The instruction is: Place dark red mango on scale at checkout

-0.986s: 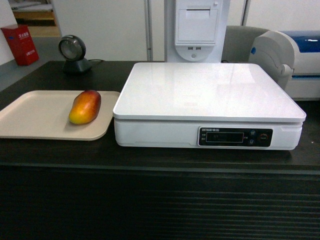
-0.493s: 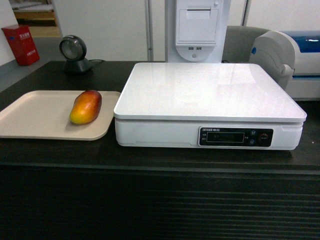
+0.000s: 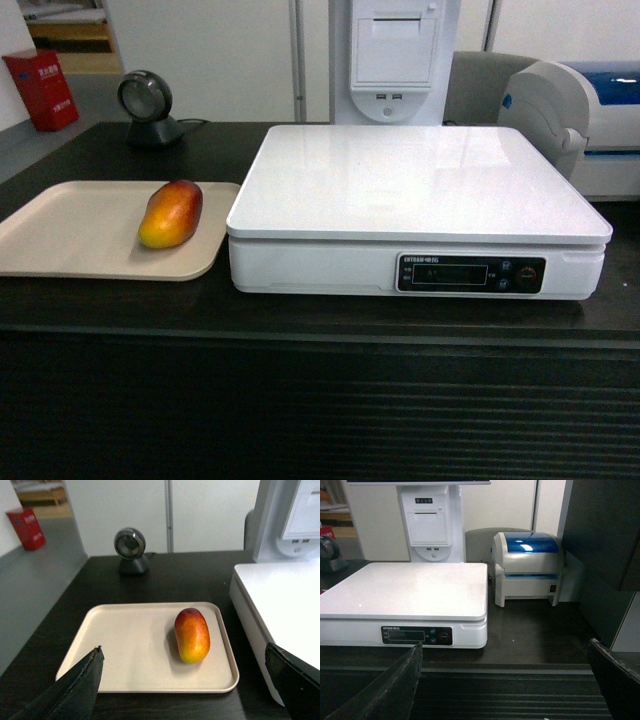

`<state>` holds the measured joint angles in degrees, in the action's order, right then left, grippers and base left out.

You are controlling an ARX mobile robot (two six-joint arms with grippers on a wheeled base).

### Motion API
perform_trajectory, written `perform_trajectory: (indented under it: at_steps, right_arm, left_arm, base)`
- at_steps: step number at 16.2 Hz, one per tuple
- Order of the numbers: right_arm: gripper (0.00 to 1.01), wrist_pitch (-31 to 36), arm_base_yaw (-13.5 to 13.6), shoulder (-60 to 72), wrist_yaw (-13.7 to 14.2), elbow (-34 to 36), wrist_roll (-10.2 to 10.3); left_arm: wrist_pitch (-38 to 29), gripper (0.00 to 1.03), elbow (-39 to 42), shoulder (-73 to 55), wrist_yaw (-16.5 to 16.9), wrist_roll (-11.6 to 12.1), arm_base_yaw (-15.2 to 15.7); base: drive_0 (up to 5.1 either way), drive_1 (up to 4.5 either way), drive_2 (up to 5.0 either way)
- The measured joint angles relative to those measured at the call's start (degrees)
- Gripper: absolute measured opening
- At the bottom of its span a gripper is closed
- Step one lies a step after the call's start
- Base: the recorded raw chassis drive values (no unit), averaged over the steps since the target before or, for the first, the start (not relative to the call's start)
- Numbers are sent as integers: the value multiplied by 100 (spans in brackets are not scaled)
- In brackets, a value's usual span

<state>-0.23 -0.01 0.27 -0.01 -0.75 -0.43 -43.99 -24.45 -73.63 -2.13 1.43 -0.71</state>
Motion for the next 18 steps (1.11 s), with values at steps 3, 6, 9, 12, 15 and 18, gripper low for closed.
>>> perform_trajectory:
  at_steps: [3, 6, 9, 12, 15, 18]
  right_arm:
    - [98, 2, 0, 0, 0, 0, -2]
    - [98, 0, 0, 0, 0, 0, -2]
    - [98, 0, 0, 0, 0, 0, 0]
    - [98, 0, 0, 0, 0, 0, -2]
    - [98, 0, 0, 0, 0, 0, -2]
    - [98, 0, 0, 0, 0, 0, -2]
  left_arm:
    - [699, 98, -2131, -2575, 1156, -101, 529]
    - [1578, 98, -4127, -4148, 1432, -96, 439]
    - [2433, 98, -5340, -4946, 1513, 81, 212]
    - [3427, 98, -6284, -5737, 1423, 166, 118]
    - [3624, 98, -6454, -5816, 1493, 142, 129]
    - [4033, 98, -6749, -6054, 1585, 55, 103]
  base:
    - [0, 0, 0]
    - [0, 0, 0]
    - [0, 0, 0]
    - [0, 0, 0]
    - [0, 0, 0]
    - [0, 0, 0]
